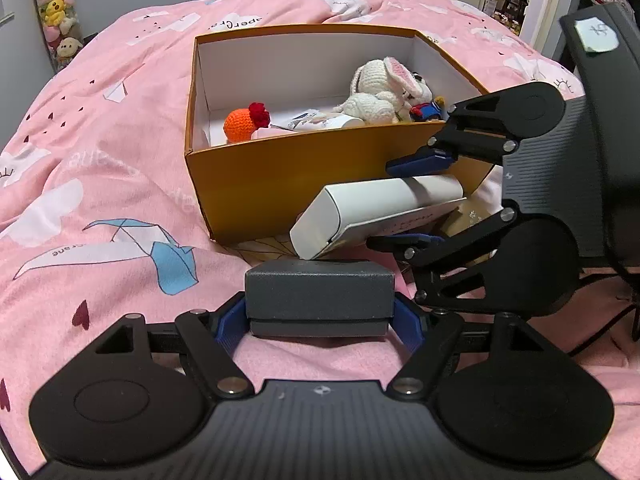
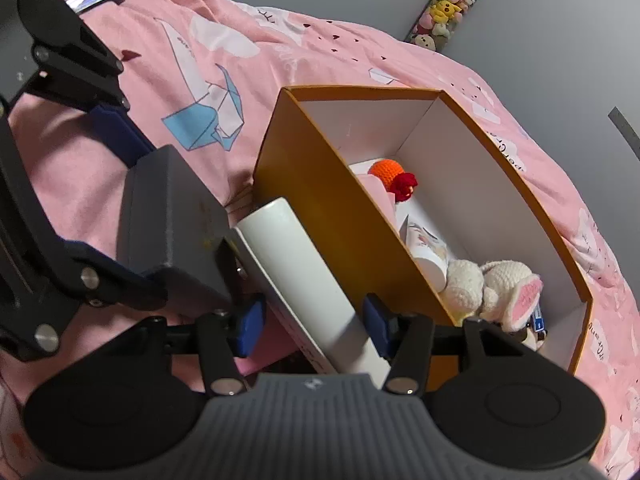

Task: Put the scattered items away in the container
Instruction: 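Grasp the dark grey box with the left gripper while the right grasps the long white box, then lift the white box upright with the right gripper while the left holds the grey box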

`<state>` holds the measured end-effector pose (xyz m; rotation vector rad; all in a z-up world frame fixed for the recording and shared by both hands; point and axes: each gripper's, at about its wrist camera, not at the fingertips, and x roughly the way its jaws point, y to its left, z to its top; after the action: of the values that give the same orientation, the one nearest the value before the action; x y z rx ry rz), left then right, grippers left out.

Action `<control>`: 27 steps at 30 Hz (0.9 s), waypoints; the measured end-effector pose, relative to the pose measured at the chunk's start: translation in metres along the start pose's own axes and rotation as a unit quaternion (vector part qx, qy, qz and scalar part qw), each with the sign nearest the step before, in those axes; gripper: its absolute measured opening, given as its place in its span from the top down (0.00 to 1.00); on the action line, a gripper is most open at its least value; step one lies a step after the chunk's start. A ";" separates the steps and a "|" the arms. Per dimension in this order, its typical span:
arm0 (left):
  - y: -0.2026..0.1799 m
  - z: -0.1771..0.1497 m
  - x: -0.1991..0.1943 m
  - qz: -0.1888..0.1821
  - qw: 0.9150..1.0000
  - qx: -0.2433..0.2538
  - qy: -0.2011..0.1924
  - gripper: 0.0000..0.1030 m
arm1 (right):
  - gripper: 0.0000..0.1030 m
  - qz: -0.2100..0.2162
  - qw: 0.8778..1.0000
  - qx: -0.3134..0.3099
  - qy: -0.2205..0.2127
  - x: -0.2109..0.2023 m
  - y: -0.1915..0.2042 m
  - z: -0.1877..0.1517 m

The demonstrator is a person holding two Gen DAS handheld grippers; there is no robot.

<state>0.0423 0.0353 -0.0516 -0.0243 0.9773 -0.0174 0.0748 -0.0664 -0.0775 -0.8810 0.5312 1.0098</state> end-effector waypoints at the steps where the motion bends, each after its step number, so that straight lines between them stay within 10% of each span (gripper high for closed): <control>1: 0.000 0.000 0.000 0.000 1.000 0.000 0.000 0.15 | 0.45 0.000 1.000 -0.002 0.001 0.001 0.000 0.000; 27: 0.006 -0.002 -0.002 -0.012 1.000 -0.021 -0.007 0.15 | 0.69 0.004 0.999 0.025 -0.048 -0.042 0.012 -0.008</control>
<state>0.0395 0.0416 -0.0514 -0.0747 0.9624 -0.0177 0.0447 -0.0908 -0.0558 -0.7828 0.4769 1.0365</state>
